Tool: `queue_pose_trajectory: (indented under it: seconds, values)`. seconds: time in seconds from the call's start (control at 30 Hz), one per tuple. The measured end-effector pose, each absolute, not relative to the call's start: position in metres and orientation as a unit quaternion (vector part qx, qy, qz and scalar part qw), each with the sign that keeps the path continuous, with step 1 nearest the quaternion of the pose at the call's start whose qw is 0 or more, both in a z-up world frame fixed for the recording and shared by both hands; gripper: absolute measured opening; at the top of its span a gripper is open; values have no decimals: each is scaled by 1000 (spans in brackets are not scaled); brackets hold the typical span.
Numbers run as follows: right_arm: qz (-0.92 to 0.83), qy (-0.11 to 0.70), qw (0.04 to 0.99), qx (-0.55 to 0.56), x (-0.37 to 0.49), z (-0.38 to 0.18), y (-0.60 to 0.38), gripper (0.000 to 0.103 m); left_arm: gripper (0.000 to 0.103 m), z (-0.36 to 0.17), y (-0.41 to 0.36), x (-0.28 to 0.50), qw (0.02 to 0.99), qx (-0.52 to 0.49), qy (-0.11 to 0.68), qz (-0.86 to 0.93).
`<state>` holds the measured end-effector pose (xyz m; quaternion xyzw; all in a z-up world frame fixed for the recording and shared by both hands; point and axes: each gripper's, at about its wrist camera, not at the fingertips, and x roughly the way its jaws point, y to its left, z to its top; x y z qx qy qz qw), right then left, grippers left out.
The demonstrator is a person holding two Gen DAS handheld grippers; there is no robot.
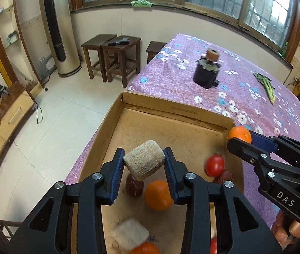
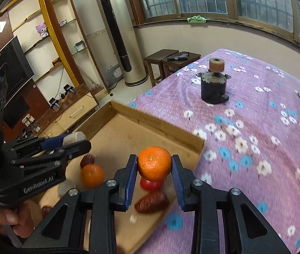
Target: Organize fruits
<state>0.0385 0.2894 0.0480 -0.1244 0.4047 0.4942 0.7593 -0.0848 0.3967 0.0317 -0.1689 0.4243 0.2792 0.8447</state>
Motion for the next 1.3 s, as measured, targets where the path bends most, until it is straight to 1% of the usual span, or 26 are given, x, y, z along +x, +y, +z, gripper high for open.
queue_pose_trajectory:
  seconds: [0.13,0.3,0.47,0.6,0.67,0.7,0.73,0.8,0.83,1.1,1.17,1.2,1.23,1.3]
  values:
    - [488,417,755,-134,50,37,310,32,35,21,413,-68,835,-187,434,282]
    - [484,437,743,-148,57,13,328,32,35,4,415,-54,825,-184,456,279]
    - [482,439,741,-160,59,-1,333,33,35,-5,418,-50,818,-182,468,280]
    - [483,431,741,-177,53,0,336,36,36,-6,412,-46,815,-159,478,288]
    - [487,426,742,-176,52,3,334,37,37,-5,412,-49,814,-164,477,290]
    - [488,424,742,-176,51,4,333,39,40,-3,413,-50,813,-167,475,292]
    - [488,420,744,-176,50,6,330,44,43,-2,414,-53,814,-170,470,295]
    - [490,417,746,-171,50,10,324,50,49,6,412,-61,818,-172,460,301]
    - [492,417,746,-167,50,12,322,50,50,9,411,-65,820,-172,455,302]
    - [514,405,741,-148,42,29,286,50,50,30,378,-101,839,-179,423,293]
    - [529,390,737,-156,34,33,274,55,56,35,361,-116,848,-173,408,290]
    - [537,384,734,-161,30,34,270,59,61,37,354,-121,850,-170,403,293]
    - [545,377,729,-170,25,36,265,61,63,39,347,-127,853,-166,398,295]
    - [561,361,719,-193,14,37,258,63,63,42,334,-139,857,-159,391,297]
